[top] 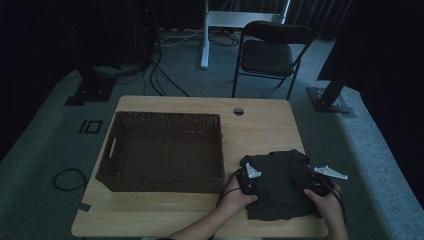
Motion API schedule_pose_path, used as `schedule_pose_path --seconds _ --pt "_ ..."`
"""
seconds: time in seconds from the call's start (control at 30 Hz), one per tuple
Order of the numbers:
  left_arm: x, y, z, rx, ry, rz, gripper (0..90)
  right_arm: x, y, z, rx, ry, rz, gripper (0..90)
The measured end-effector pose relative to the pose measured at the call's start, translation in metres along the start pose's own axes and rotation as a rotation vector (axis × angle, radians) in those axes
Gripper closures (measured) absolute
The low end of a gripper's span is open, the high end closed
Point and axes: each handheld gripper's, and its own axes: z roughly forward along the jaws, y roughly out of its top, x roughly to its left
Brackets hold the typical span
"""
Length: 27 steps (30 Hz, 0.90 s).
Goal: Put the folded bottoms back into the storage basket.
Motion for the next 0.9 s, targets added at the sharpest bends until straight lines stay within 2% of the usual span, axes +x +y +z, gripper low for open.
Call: schedule_pose_path --seconds 0.1,0.2,0.27,0.3,0.37,0.4,0.43,0.47,0.53,0.57,0.67,0.73,0.83,0.9 --pt "-0.001 0.001 0.002 0.002 -0.003 0.002 3.1 0.002 0.0 0.0 0.0 0.013 -0.019 20.5" --pt "-0.004 0.003 0.005 0.005 -0.007 0.008 3.3 0.0 -0.001 -0.001 0.001 0.061 0.005 27.8" --pt "-0.006 0.004 0.006 -0.005 -0.012 0.005 6.9 -0.002 -0.002 -0.001 0.0 0.082 0.032 33.6" --pt "-0.006 0.005 0.007 -0.02 -0.02 -0.01 12.9 -0.002 -0.002 -0.002 -0.002 0.093 0.038 39.1" --pt "-0.004 0.005 0.007 -0.037 -0.051 -0.043 33.9 0.0 -0.002 -0.003 0.002 0.122 0.053 54.2" --pt "-0.003 0.005 0.008 -0.038 -0.084 -0.065 45.4 0.002 -0.002 -0.004 0.008 0.138 0.073 60.3" --pt "-0.001 0.005 0.008 -0.039 -0.104 -0.08 52.5 0.004 -0.001 -0.005 0.012 0.137 0.059 61.8" --pt "0.0 0.005 0.008 -0.041 -0.111 -0.071 56.1 0.006 0.001 -0.006 0.02 0.128 0.049 63.0" --pt "0.0 0.008 0.006 -0.032 -0.106 -0.082 60.8 0.009 0.004 -0.007 0.04 0.111 0.067 63.7" --pt "-0.001 0.009 0.005 -0.029 -0.1 -0.074 62.9 0.011 0.005 -0.008 0.043 0.102 0.056 64.1" --pt "-0.003 0.013 0.002 -0.017 -0.082 -0.052 65.9 0.016 0.006 -0.011 0.034 0.082 0.026 64.6" --pt "-0.004 0.015 -0.001 -0.005 -0.076 -0.025 67.0 0.018 0.007 -0.013 0.029 0.087 0.035 65.1" --pt "-0.005 0.018 -0.005 -0.002 -0.081 -0.018 67.3 0.02 0.01 -0.018 0.033 0.094 0.033 65.7" --pt "-0.006 0.02 -0.008 -0.009 -0.077 -0.009 67.5 0.021 0.013 -0.022 0.017 0.099 0.038 65.7"
